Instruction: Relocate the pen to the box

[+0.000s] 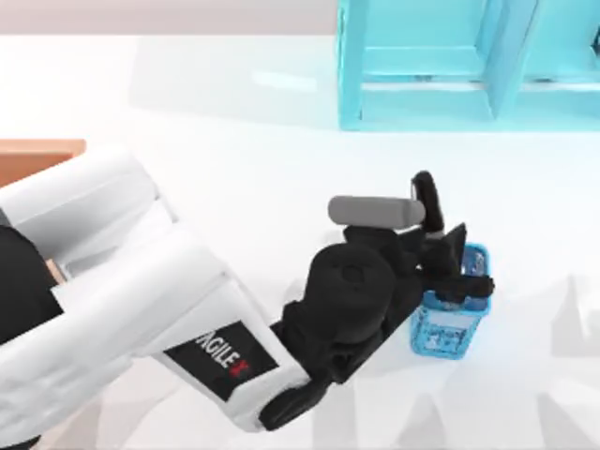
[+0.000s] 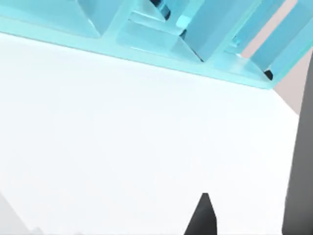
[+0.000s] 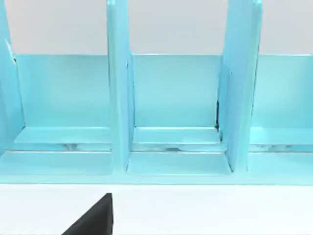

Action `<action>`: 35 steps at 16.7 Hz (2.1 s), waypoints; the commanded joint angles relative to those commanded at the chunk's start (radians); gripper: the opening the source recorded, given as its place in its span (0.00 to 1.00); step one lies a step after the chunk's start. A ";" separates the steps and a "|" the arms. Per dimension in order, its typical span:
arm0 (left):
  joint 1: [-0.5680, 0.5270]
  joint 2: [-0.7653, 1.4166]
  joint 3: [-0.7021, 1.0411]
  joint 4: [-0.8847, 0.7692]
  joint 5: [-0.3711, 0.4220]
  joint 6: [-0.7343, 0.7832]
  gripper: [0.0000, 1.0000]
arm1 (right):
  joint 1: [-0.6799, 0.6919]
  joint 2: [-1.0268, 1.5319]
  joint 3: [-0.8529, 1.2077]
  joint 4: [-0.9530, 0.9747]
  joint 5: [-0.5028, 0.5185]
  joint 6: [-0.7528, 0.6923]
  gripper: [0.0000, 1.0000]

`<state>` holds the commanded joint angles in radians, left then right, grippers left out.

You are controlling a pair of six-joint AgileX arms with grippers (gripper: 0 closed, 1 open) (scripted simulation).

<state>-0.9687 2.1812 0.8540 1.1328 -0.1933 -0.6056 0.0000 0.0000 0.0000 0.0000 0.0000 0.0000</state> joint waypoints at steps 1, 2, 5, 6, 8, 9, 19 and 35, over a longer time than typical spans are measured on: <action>0.000 0.000 0.000 0.000 0.000 0.000 0.00 | 0.000 0.000 0.000 0.000 0.000 0.000 1.00; 0.000 0.000 0.000 0.000 0.000 0.000 0.00 | 0.000 0.000 0.000 0.000 0.000 0.000 1.00; 0.008 -0.017 0.004 0.006 -0.002 0.004 0.00 | 0.000 0.000 0.000 0.000 0.000 0.000 1.00; 0.009 -0.020 0.003 0.004 -0.001 0.004 0.00 | 0.000 0.000 0.000 0.000 0.000 0.000 1.00; 0.027 -0.054 -0.007 -0.025 0.014 0.010 0.00 | 0.000 0.000 0.000 0.000 0.000 0.000 1.00; 0.044 -0.087 -0.016 -0.053 0.028 0.016 0.00 | 0.000 0.000 0.000 0.000 0.000 0.000 1.00; 0.309 -0.742 -0.178 -0.520 0.280 0.063 0.00 | 0.000 0.000 0.000 0.000 0.000 0.000 1.00; 0.585 -0.734 -0.129 -0.429 0.631 0.058 0.00 | 0.000 0.000 0.000 0.000 0.000 0.000 1.00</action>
<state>-0.3839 1.4471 0.7246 0.7037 0.4381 -0.5475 0.0000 0.0000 0.0000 0.0000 0.0000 0.0000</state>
